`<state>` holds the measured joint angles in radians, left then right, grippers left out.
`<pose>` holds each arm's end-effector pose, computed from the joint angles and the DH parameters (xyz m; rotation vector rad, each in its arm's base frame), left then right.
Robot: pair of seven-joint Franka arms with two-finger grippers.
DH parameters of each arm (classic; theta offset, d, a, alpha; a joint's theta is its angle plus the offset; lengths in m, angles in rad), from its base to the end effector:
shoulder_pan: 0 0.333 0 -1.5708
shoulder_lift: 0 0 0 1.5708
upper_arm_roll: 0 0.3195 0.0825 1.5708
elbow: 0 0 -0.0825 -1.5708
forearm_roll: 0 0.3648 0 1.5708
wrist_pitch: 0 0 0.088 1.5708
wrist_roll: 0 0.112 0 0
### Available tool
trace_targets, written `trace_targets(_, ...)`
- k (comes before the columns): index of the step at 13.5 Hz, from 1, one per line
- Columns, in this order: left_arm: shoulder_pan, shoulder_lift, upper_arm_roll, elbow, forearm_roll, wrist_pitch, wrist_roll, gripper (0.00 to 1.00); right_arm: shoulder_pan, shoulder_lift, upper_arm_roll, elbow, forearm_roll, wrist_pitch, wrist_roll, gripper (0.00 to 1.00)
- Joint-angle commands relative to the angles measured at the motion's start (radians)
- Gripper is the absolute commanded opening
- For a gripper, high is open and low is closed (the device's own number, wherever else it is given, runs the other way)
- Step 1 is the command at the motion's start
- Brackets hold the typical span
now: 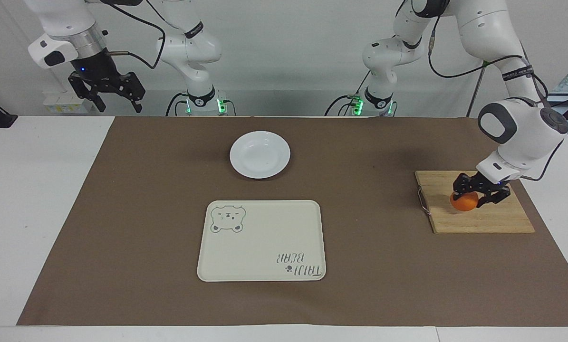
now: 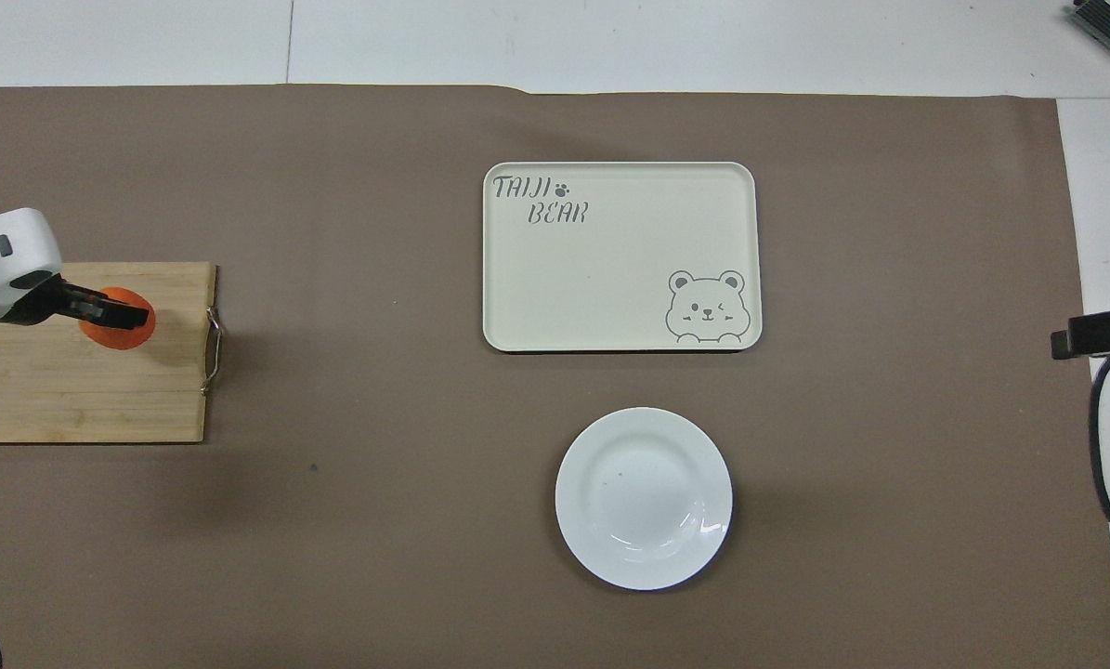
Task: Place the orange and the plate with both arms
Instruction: 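Lift the orange with the left gripper and lower it onto the white plate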
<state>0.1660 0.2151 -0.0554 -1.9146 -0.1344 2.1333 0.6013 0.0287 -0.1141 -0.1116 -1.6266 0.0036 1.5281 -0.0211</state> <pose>0.5874 0.0603 0.3930 2.9585 -0.6273 0.0713 0.4930 -0.0442 0.6524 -3.1246 0.0953 -0.0246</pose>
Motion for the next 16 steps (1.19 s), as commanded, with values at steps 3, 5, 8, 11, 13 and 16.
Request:
trace_targets(3, -0.363, -0.054, 0.017, -0.038, -0.01, -0.036, -0.349, 0.0, -0.003, -0.01, 0.003, 0.001, -0.014, -0.016, -0.017, 1.0)
trace_targets(5, -0.486, -0.06, 0.014, -0.043, -0.01, -0.018, -0.492, 0.0, -0.003, -0.01, 0.003, 0.001, -0.014, -0.016, -0.017, 1.0)
trace_targets(8, -0.722, -0.051, 0.016, -0.055, -0.01, 0.108, -0.78, 0.0, -0.003, -0.01, 0.003, 0.001, -0.014, -0.014, -0.017, 1.0)
trace_targets(11, -0.914, -0.046, 0.012, -0.055, -0.011, 0.149, -0.966, 0.0, -0.003, -0.01, 0.003, 0.001, -0.014, -0.014, -0.017, 1.0)
trace_targets(13, -1.032, -0.028, 0.011, -0.058, -0.016, 0.198, -1.079, 0.0, -0.003, -0.01, 0.003, 0.001, -0.014, -0.016, -0.017, 1.0)
trace_targets(16, -1.112, 0.042, 0.008, -0.054, -0.016, 0.296, -1.127, 0.0, -0.003, -0.01, 0.003, 0.001, -0.014, -0.014, -0.017, 1.0)
